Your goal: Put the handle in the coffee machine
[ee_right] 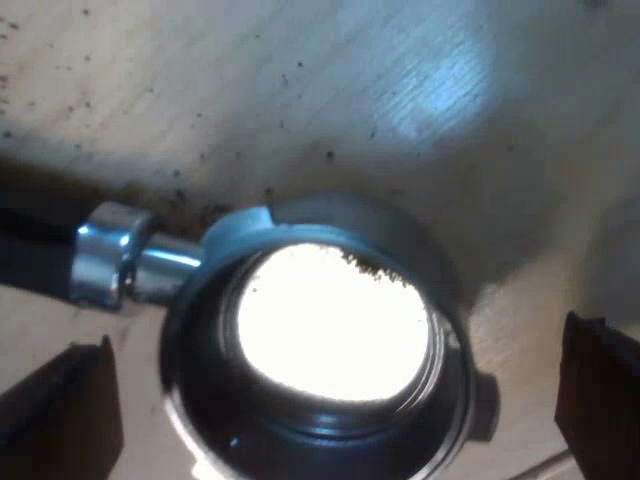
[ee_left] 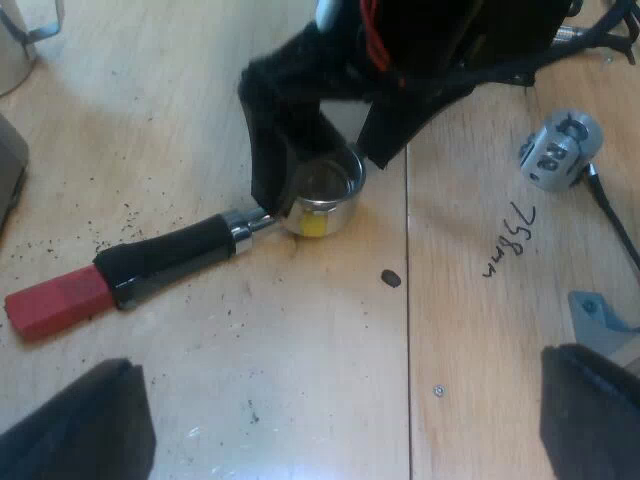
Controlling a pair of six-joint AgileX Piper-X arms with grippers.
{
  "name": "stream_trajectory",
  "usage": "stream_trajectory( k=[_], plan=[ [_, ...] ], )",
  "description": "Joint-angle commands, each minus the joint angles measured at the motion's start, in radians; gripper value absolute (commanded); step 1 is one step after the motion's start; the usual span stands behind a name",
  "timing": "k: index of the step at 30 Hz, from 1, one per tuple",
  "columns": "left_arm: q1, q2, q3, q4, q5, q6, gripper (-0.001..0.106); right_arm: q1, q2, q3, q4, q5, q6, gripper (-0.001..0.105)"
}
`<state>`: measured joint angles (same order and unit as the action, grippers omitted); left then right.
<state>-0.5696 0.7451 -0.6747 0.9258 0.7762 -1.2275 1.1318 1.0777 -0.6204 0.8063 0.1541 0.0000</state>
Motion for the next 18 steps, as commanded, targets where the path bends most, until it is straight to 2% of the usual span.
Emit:
stream_trajectory(
  k=[1,9,16,18],
  plan=[
    [-0.005,-0.002,-0.006,-0.011,0.009,-0.012,0.081,0.000,0.023,0.002,-0.005,0.010,-0.028,0.089],
    [-0.005,-0.002,-0.006,-0.011,0.009,-0.020,0.081,-0.031,0.031,0.002,-0.016,0.052,-0.088,0.089],
    [-0.005,-0.002,-0.006,-0.011,0.009,-0.020,0.081,-0.097,0.041,0.002,-0.020,-0.003,-0.195,0.089],
    [-0.005,-0.002,-0.006,-0.011,0.009,-0.020,0.081,-0.096,0.051,0.002,-0.019,-0.024,-0.207,0.089]
  ],
)
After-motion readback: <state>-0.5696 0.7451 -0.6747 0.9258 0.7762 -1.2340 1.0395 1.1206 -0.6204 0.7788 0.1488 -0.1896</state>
